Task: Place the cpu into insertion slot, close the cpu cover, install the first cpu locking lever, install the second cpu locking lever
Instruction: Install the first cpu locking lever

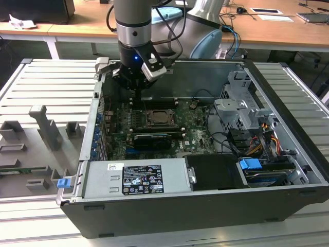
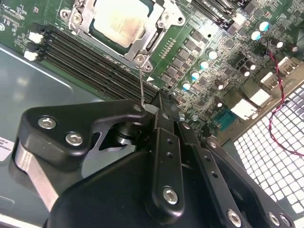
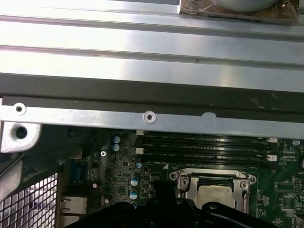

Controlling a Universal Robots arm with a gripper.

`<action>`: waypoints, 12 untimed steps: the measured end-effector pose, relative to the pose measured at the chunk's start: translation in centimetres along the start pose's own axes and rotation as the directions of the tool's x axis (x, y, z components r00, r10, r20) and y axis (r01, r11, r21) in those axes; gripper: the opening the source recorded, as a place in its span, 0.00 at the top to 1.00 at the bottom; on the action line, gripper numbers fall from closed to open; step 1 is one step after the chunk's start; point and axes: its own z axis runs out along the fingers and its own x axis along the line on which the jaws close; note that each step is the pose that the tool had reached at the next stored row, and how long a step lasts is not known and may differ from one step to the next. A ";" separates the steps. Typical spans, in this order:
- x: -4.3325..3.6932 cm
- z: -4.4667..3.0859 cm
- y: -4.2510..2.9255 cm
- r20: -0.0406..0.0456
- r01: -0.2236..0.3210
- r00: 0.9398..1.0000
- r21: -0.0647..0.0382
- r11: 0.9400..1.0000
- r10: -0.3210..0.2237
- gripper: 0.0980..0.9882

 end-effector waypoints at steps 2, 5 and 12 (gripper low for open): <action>-0.06 0.01 -0.01 0.000 0.000 1.000 0.000 1.000 0.000 0.99; -0.17 0.01 -0.01 0.000 0.000 1.000 0.000 1.000 0.000 0.99; -0.62 0.03 -0.04 0.000 0.000 1.000 0.000 1.000 0.000 0.99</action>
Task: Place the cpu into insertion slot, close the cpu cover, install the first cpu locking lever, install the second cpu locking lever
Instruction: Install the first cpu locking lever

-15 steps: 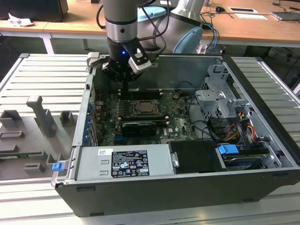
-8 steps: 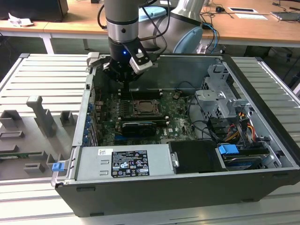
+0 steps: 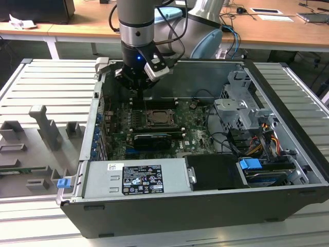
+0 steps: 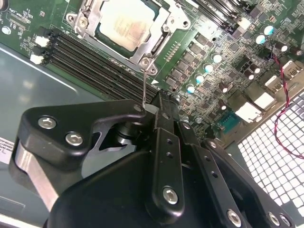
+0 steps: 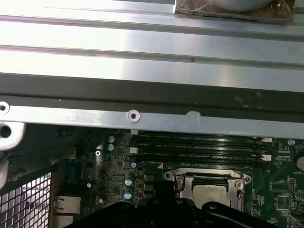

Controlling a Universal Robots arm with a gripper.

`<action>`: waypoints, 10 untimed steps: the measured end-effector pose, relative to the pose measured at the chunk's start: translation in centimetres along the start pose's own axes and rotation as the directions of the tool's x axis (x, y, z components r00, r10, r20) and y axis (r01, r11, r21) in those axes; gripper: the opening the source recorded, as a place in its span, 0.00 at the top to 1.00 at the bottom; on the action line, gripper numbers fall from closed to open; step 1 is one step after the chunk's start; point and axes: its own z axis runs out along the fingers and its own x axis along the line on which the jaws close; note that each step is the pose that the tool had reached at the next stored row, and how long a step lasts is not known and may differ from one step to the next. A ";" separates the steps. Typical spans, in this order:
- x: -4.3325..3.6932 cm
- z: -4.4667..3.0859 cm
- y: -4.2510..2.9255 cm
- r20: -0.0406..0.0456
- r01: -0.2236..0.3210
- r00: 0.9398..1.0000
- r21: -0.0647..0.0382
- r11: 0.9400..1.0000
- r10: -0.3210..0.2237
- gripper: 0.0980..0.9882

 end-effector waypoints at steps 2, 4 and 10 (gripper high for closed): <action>-0.09 0.00 0.00 0.000 0.000 1.000 0.000 1.000 0.000 0.99; -0.18 0.01 -0.01 0.000 0.000 1.000 0.000 1.000 0.000 0.99; -0.49 0.02 -0.03 0.000 0.000 1.000 0.000 1.000 0.000 0.99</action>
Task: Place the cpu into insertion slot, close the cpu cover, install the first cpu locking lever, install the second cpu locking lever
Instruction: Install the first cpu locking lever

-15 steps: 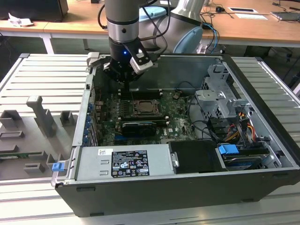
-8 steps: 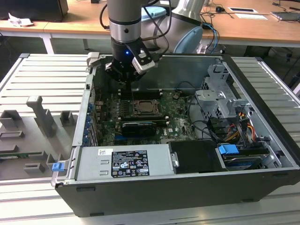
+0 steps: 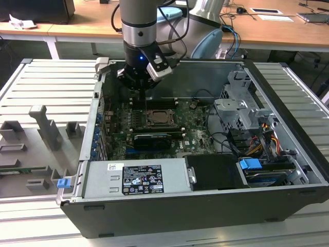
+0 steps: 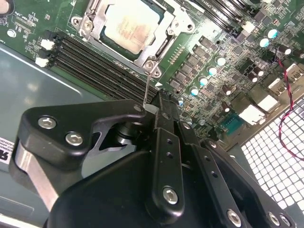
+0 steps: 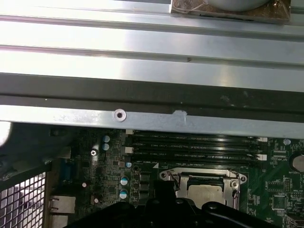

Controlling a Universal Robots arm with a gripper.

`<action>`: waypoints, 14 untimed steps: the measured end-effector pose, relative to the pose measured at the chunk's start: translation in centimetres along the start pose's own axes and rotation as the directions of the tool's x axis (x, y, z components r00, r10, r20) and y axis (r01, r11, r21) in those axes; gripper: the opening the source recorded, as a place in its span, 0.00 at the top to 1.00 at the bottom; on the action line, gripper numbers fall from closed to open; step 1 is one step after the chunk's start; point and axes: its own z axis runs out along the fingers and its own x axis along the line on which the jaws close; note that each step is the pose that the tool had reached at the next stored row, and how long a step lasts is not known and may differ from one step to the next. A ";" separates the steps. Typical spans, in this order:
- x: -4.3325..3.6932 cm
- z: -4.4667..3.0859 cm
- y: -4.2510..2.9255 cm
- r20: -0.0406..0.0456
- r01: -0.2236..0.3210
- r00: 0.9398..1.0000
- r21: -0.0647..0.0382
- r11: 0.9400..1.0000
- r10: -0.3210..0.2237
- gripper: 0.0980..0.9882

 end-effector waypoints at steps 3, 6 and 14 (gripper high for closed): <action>-0.11 0.00 -0.01 0.000 0.000 1.000 0.000 1.000 0.000 0.99; -0.27 0.01 -0.01 0.000 0.000 1.000 0.000 1.000 0.000 0.99; -0.64 0.02 -0.04 0.000 0.000 1.000 0.000 1.000 0.000 0.99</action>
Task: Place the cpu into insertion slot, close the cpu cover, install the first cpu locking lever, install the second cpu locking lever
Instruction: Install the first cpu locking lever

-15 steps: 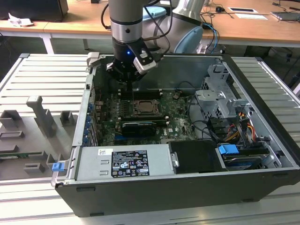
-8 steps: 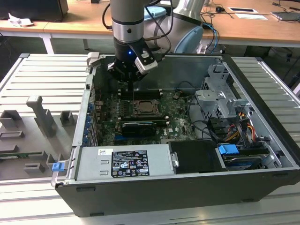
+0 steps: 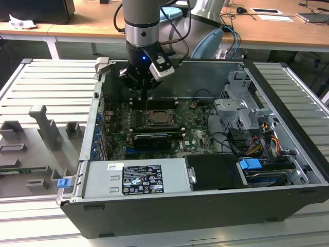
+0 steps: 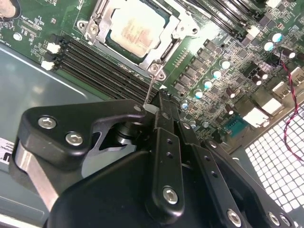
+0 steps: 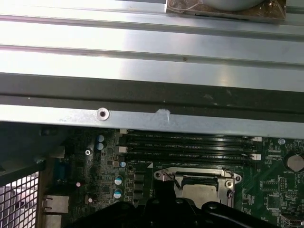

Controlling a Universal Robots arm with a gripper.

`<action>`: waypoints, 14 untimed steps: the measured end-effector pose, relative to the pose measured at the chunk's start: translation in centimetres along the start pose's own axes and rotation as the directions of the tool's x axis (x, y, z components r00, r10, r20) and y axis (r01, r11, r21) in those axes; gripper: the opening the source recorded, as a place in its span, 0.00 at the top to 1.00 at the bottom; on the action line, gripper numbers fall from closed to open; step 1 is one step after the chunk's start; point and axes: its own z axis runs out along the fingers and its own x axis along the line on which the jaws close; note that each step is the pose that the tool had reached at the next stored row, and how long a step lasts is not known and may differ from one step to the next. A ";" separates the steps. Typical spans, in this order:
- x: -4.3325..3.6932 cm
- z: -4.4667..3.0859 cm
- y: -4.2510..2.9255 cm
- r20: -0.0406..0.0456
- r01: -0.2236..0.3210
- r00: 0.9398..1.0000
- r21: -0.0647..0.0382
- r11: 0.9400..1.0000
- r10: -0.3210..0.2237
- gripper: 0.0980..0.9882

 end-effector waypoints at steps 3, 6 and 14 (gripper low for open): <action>-0.12 0.00 -0.01 0.000 0.000 1.000 0.000 1.000 0.000 0.99; -0.24 0.01 -0.01 0.000 0.000 1.000 0.000 1.000 0.000 0.99; -0.46 0.02 -0.02 0.000 0.000 1.000 0.000 1.000 0.000 0.99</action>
